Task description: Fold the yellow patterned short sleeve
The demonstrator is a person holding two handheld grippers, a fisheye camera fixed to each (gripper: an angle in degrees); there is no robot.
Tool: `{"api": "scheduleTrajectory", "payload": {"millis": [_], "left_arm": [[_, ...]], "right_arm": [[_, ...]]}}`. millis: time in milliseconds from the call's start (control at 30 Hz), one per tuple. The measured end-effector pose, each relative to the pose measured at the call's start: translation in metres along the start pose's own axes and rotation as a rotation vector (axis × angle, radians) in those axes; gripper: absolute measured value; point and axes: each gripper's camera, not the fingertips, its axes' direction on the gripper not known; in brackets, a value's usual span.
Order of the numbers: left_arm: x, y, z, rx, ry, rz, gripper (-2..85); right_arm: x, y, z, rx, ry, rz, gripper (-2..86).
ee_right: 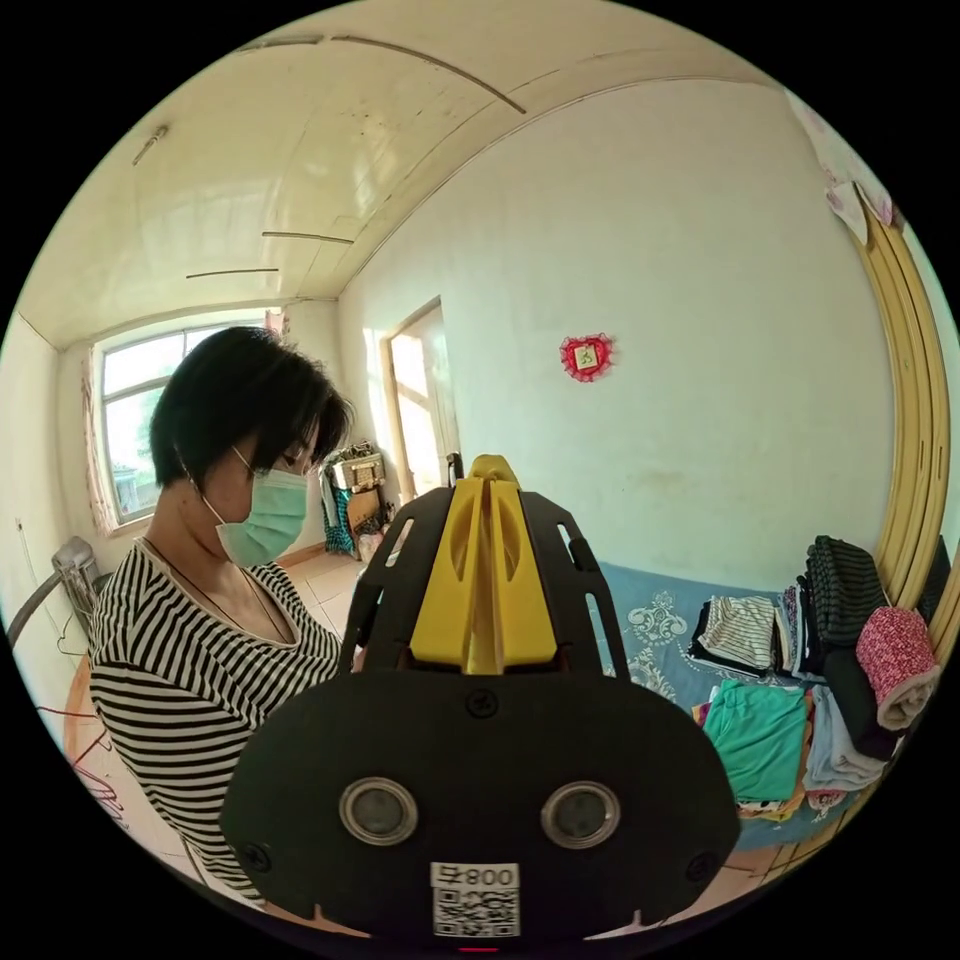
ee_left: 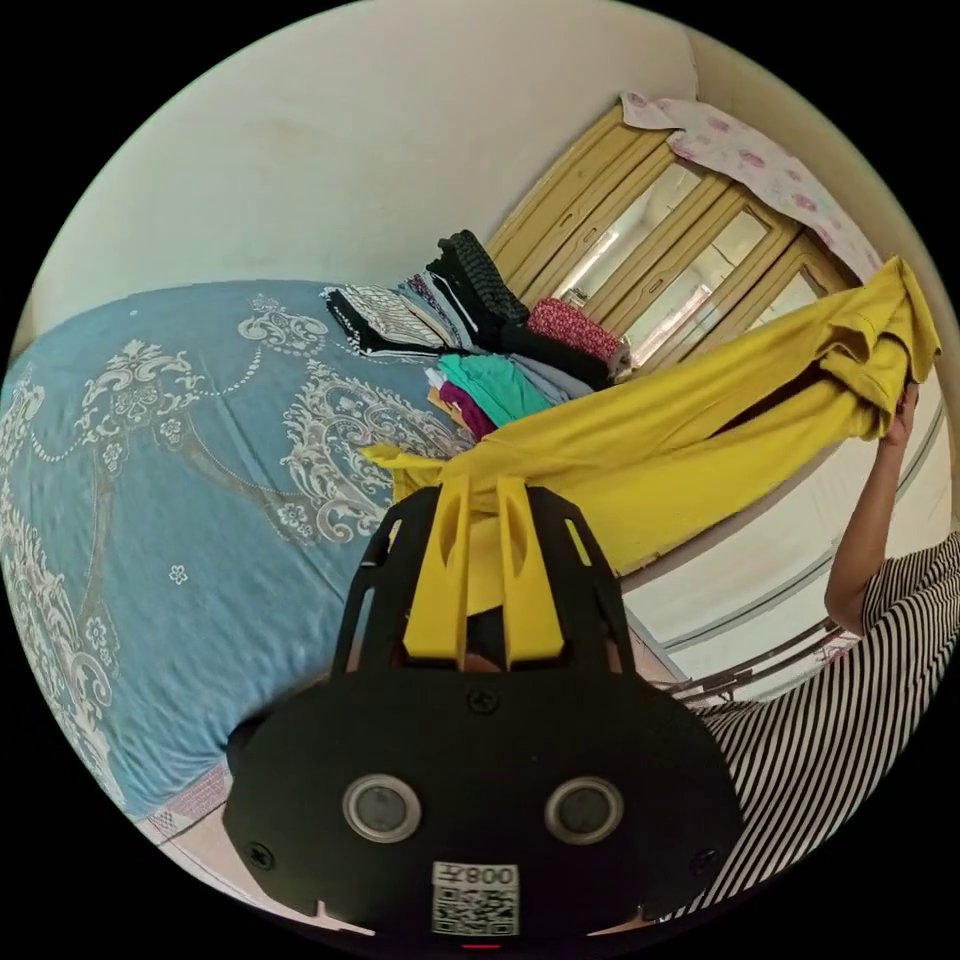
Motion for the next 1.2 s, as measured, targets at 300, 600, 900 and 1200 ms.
{"api": "scheduleTrajectory", "payload": {"millis": [300,600,900,1200], "left_arm": [[-0.007,0.114,0.084,-0.367,0.109,0.056,7.3],[-0.004,0.188,0.072,-0.325,-0.011,0.141,11.6],[-0.001,0.286,-0.010,-0.155,-0.147,0.180,1.1],[-0.027,0.405,-0.238,0.228,-0.220,0.125,0.3]], "right_arm": [[-0.004,-0.001,-0.028,0.005,0.022,0.065,0.5],[0.001,-0.001,-0.041,0.019,0.009,0.089,0.6],[-0.003,0.007,-0.054,0.015,0.030,0.084,0.6],[-0.005,0.041,-0.092,0.124,0.035,0.091,0.7]]}}
